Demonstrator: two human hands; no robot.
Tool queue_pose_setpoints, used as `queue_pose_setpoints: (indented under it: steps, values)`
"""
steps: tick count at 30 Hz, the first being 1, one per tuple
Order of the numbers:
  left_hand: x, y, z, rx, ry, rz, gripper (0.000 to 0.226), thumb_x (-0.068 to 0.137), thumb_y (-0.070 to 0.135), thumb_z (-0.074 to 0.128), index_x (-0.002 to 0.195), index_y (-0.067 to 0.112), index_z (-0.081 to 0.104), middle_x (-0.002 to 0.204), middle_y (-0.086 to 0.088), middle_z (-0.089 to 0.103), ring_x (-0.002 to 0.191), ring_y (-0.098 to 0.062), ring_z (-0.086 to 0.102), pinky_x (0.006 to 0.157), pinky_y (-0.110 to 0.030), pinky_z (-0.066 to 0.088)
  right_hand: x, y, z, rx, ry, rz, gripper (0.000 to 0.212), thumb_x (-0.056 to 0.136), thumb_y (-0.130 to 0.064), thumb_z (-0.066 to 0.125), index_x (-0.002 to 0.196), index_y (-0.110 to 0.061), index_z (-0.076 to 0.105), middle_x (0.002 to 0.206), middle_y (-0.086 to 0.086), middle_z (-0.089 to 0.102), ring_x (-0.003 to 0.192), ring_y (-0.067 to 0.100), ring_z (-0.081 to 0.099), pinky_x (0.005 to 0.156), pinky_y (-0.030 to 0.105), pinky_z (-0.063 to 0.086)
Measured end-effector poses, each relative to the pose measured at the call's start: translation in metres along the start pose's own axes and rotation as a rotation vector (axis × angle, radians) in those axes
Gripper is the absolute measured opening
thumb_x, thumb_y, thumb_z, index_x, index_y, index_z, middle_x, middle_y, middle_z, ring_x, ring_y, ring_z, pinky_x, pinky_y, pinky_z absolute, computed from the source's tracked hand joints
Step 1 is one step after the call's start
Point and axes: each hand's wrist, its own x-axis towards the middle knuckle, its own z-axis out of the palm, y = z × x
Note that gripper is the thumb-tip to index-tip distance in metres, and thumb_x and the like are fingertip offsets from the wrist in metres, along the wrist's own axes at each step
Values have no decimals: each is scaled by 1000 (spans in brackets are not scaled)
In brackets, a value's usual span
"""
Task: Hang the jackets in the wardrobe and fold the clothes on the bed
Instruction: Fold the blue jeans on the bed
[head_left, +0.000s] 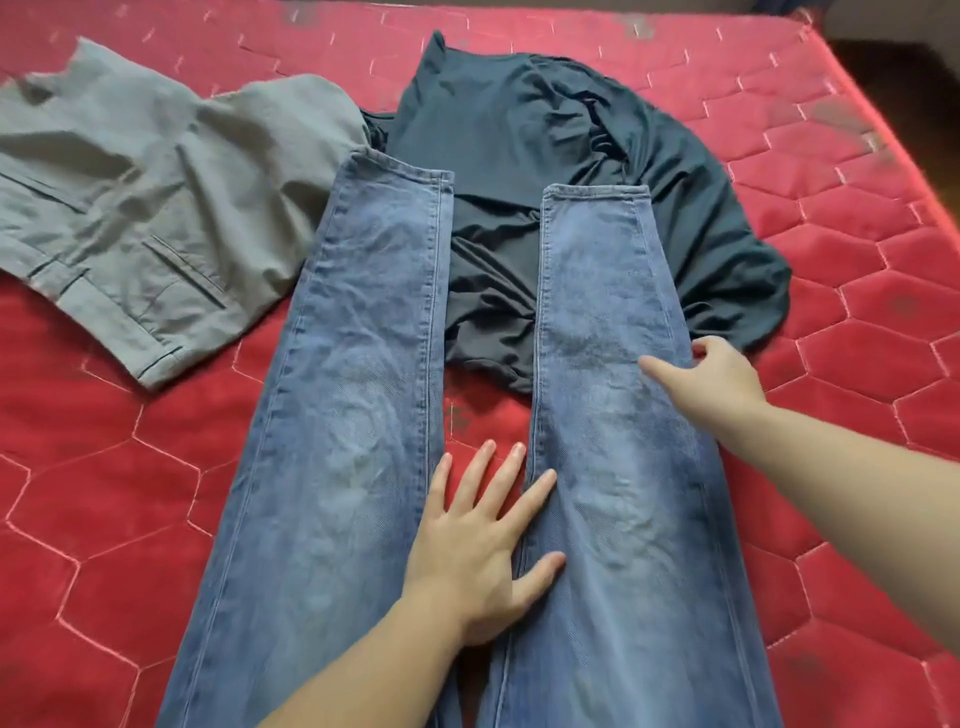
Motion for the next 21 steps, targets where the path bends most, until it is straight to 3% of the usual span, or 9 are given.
queue_pose_setpoints:
  steps: [4, 7, 10, 13, 15, 17, 19, 21]
  values:
    - [1, -1, 0, -10, 8, 2, 71, 82, 71, 41, 145, 37, 42, 153, -1, 39, 143, -27, 31, 109, -55, 19, 27, -23, 4, 274, 13, 60, 32, 76, -49, 73, 72, -18, 65, 65, -3, 59, 68, 17, 54, 67, 28, 40]
    - [-1, -1, 2, -15, 27, 1, 71, 82, 71, 42, 144, 38, 42, 153, 0, 40, 143, -26, 32, 109, -55, 20, 42, -39, 6, 460, 3, 88, 24, 77, -40, 76, 73, -18, 66, 65, -9, 59, 55, 5, 51, 51, 18, 42]
    - [0, -1, 2, -1, 46, -3, 70, 81, 70, 43, 144, 38, 42, 153, 0, 40, 143, -27, 33, 109, -55, 19, 50, -53, 1, 474, 20, 63, 10, 76, -17, 73, 69, -15, 66, 63, -9, 58, 49, 4, 48, 38, 10, 37]
    - [-1, 0, 2, 13, 59, -1, 70, 81, 70, 43, 144, 38, 42, 153, -1, 40, 143, -27, 33, 110, -55, 19, 49, -64, -9, 477, 13, 12, 7, 68, -9, 63, 70, -15, 64, 58, -1, 47, 53, 15, 41, 48, 23, 33]
    - [-1, 0, 2, 11, 53, -5, 70, 82, 70, 42, 145, 38, 41, 153, -1, 39, 143, -27, 32, 111, -54, 17, 41, -70, -15, 450, -12, -47, 6, 65, -12, 59, 66, -17, 58, 58, -2, 45, 54, 16, 39, 49, 25, 30]
    - [-1, 0, 3, -1, 28, -17, 71, 82, 70, 40, 146, 40, 37, 155, 0, 35, 145, -26, 28, 112, -54, 15, 32, -72, -20, 497, -71, -104, 8, 69, -19, 61, 77, -17, 62, 67, -3, 56, 60, 17, 52, 54, 26, 42]
    - [-2, -1, 3, -13, -18, -34, 71, 84, 72, 34, 148, 43, 28, 159, 3, 26, 148, -23, 17, 116, -52, 7, 18, -68, -23, 514, -110, -176, 17, 80, -26, 64, 90, -13, 69, 86, -1, 69, 78, 17, 65, 71, 33, 54]
    - [-1, -3, -1, -36, -67, -45, 72, 83, 74, 28, 149, 48, 16, 162, 8, 12, 150, -17, 1, 118, -48, -6, -1, -60, -28, 402, -55, -327, 21, 87, -26, 62, 97, -10, 70, 89, 1, 69, 81, 14, 63, 76, 34, 54]
